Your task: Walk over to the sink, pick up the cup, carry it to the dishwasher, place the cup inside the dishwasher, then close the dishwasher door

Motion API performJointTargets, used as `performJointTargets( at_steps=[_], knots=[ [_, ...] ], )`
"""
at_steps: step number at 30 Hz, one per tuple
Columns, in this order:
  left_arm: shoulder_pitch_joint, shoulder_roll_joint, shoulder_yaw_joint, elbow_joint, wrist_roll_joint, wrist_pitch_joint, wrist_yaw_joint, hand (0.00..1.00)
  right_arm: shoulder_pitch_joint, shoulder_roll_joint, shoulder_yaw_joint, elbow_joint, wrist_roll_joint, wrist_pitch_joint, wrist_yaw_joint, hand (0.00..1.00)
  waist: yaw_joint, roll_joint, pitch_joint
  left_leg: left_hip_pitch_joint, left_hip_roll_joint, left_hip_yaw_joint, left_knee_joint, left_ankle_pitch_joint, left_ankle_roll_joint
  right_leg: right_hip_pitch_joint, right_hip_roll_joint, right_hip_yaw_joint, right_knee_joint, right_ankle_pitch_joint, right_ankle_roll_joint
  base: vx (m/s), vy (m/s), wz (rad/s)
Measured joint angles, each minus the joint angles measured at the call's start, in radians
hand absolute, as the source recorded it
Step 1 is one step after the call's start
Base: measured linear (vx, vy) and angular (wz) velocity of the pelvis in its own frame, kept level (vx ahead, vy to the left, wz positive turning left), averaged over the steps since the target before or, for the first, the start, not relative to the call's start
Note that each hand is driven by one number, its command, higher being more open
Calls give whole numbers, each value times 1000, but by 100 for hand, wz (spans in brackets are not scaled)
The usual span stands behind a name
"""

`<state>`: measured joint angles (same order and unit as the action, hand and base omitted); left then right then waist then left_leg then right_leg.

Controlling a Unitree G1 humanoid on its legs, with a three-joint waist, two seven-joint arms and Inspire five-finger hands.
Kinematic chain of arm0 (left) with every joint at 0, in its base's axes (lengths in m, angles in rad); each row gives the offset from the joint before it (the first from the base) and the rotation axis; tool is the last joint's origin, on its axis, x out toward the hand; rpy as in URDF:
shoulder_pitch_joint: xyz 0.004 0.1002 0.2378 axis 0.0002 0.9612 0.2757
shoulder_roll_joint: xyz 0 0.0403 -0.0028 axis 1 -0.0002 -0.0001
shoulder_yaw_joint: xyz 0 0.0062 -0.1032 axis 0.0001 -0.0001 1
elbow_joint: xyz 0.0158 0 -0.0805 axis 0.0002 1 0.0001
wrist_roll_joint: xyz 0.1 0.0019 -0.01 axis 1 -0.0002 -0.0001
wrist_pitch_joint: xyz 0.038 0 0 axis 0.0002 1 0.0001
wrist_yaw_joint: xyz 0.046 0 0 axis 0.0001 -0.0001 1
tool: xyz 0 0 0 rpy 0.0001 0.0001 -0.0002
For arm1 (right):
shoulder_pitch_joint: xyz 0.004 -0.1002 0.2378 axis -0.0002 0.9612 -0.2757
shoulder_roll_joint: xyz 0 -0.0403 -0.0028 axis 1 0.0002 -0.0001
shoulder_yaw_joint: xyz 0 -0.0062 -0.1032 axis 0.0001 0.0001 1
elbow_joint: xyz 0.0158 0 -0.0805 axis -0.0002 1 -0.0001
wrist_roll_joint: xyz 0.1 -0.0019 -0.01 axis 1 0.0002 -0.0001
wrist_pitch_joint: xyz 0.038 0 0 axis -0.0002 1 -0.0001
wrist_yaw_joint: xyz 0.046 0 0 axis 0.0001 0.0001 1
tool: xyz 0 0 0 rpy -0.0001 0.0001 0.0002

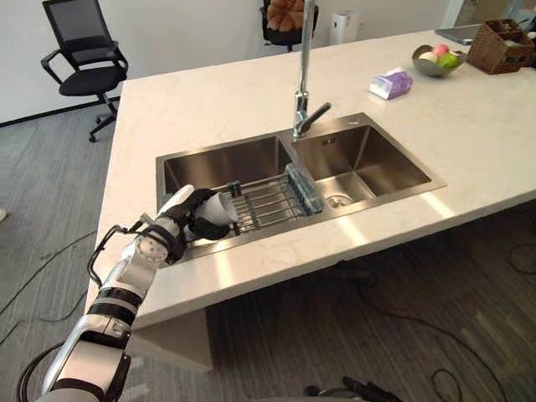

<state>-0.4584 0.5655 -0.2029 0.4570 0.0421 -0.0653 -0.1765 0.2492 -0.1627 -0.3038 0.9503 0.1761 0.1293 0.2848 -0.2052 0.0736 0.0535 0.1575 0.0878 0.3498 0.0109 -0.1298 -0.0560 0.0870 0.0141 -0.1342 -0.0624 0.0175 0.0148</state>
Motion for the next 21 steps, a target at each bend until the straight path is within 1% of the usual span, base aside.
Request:
performJointTargets(
  at_steps=[1, 2, 3, 4, 6, 7, 9, 10, 11, 12, 15, 16, 18, 19, 21],
  knots=[
    [3, -1, 5, -27, -45, 1, 0, 0, 0, 0, 0, 5, 0, -4, -3, 100, 5, -2, 0, 0, 0, -4, 0, 0, 0, 0, -1, -3, 5, -4, 0, -29, -35, 15],
    [14, -8, 28, -80, -137, 0, 1, 0, 0, 0, -1, 8, 0, -10, -7, 100, 13, -3, 0, 2, 0, -8, 1, 0, 0, 1, -2, -9, 14, -10, -2, -37, -33, 13],
    [26, -29, 61, -133, -211, 0, 4, 0, 0, 0, -2, 13, 0, -16, -11, 100, 22, -6, 2, 5, 0, -10, 1, 0, 0, 4, -3, -11, 16, -12, -3, -39, -30, 10],
    [32, -42, 77, -158, -244, 0, 8, 0, 0, 1, -2, 15, 0, -17, -13, 100, 26, -7, 2, 6, -1, -11, 1, 0, 0, 6, -4, -12, 16, -12, -3, -47, -26, 5],
    [64, -84, 133, -253, -363, -3, 33, 0, 1, 7, -5, 19, 0, -23, -19, 100, 34, -15, 7, 9, -2, -15, 4, 0, 0, 13, -6, -15, 16, -14, -3, -52, -24, 5],
    [74, -94, 143, -273, -387, -4, 40, 0, 1, 8, -6, 19, 0, -25, -21, 100, 36, -16, 6, 9, -2, -16, 4, 0, 0, 13, -6, -17, 16, -14, -3, -57, -25, 4],
    [114, -145, 157, -351, -465, -14, 87, 0, 8, 16, -18, 21, -1, -37, -27, 100, 46, -19, 5, 9, -5, -21, 5, 1, 2, 15, -9, -20, 16, -14, -3, -55, -22, 4],
    [126, -160, 157, -373, -484, -15, 95, 0, 9, 18, -21, 22, -1, -39, -29, 100, 48, -19, 5, 9, -6, -23, 5, 2, 3, 15, -10, -22, 16, -14, -3, -40, -16, 6],
    [149, -183, 157, -407, -494, -18, 114, 0, 11, 20, -24, 24, -1, -44, -33, 100, 51, -20, 5, 8, -8, -26, 5, 3, 5, 15, -12, -25, 16, -14, -3, -49, -18, 8],
    [193, -222, 157, -464, -494, -28, 147, 0, 14, 25, -30, 24, -1, -53, -39, 100, 53, -21, 5, 7, -10, -31, 3, 5, 8, 16, -14, -29, 15, -14, -3, -47, -17, 8],
    [267, -265, 156, -535, -485, -43, 197, 0, 18, 37, -43, 25, -4, -58, -47, 100, 56, -23, 3, 6, -15, -36, -2, 10, 13, 17, -17, -33, 12, -14, -3, -47, -20, 6],
    [288, -270, 156, -541, -464, -54, 223, 0, 20, 38, -43, 25, -6, -60, -47, 100, 58, -26, 1, 7, -16, -37, -4, 12, 14, 17, -18, -34, 12, -14, -3, -40, -18, 4],
    [303, -272, 157, -541, -435, -58, 261, 0, 23, 40, -43, 25, -14, -67, -49, 100, 64, -29, -1, 7, -18, -40, -7, 14, 15, 17, -20, -36, 12, -13, -3, -38, -16, 4],
    [316, -272, 158, -541, -396, -62, 300, 0, 27, 42, -43, 25, -22, -71, -53, 100, 76, -34, -4, 7, -20, -42, -10, 16, 17, 17, -21, -38, 10, -13, -2, -33, -15, 4],
    [332, -278, 162, -544, -368, -67, 333, 0, 36, 49, -43, 26, -23, -75, -59, 100, 87, -44, -13, 1, -22, -49, -9, 17, 18, 17, -23, -40, 5, -13, -2, -20, -14, 10]
  ],
)
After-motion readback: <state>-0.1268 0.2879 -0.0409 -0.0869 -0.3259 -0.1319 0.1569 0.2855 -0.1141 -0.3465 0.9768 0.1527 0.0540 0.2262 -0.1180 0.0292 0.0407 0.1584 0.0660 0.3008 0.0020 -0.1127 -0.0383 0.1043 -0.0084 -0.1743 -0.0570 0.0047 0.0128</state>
